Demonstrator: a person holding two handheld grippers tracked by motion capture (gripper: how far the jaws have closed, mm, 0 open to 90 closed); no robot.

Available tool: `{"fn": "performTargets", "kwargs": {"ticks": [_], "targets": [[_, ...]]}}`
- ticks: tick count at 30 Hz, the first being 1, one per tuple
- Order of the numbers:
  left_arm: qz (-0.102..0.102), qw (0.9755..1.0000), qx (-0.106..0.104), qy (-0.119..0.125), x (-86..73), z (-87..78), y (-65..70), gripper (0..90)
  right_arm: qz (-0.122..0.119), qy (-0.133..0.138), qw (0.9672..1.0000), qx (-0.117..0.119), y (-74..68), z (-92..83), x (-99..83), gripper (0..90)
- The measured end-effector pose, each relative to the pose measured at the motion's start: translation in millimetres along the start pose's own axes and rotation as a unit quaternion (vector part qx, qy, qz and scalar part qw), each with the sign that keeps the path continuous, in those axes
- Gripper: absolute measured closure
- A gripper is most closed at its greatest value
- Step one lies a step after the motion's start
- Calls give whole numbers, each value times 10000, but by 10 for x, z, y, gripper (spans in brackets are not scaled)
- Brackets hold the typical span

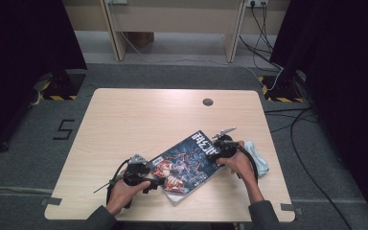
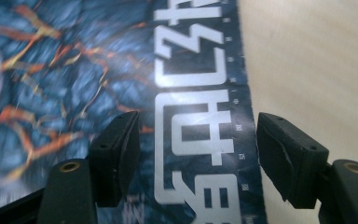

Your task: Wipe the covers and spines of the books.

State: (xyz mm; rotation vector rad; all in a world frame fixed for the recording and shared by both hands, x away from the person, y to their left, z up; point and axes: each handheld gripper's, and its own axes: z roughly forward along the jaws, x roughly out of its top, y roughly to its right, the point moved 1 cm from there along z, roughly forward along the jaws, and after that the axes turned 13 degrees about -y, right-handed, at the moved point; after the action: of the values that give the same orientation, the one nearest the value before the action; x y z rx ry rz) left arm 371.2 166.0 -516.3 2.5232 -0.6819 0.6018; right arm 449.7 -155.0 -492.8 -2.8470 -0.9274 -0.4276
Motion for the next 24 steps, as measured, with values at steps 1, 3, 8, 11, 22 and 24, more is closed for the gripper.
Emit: {"fn": "performTargets", "kwargs": {"ticks": [1, 3, 8, 11, 22, 24], "targets": [[52, 9999, 80, -40, 42, 14, -24, 146, 17, -1, 10000, 40, -26, -22, -78, 323], [177, 9993, 318, -74, 134, 60, -56, 150, 120, 39, 9998, 122, -79, -54, -229, 319], [382, 9970, 655, -183, 316, 158, -93, 155, 173, 33, 9994, 301, -254, -142, -545, 319], [414, 9966, 695, -166, 316, 161, -79, 167, 51, -2, 9996, 277, -308, -201, -641, 382], [930, 9937, 528, -322, -169, -26, 296, 165, 352, 378, 9984, 247, -53, -111, -396, 347], [1077, 9918, 569, -375, -151, -23, 301, 173, 423, 438, 9976, 315, -37, -81, -326, 348]]}}
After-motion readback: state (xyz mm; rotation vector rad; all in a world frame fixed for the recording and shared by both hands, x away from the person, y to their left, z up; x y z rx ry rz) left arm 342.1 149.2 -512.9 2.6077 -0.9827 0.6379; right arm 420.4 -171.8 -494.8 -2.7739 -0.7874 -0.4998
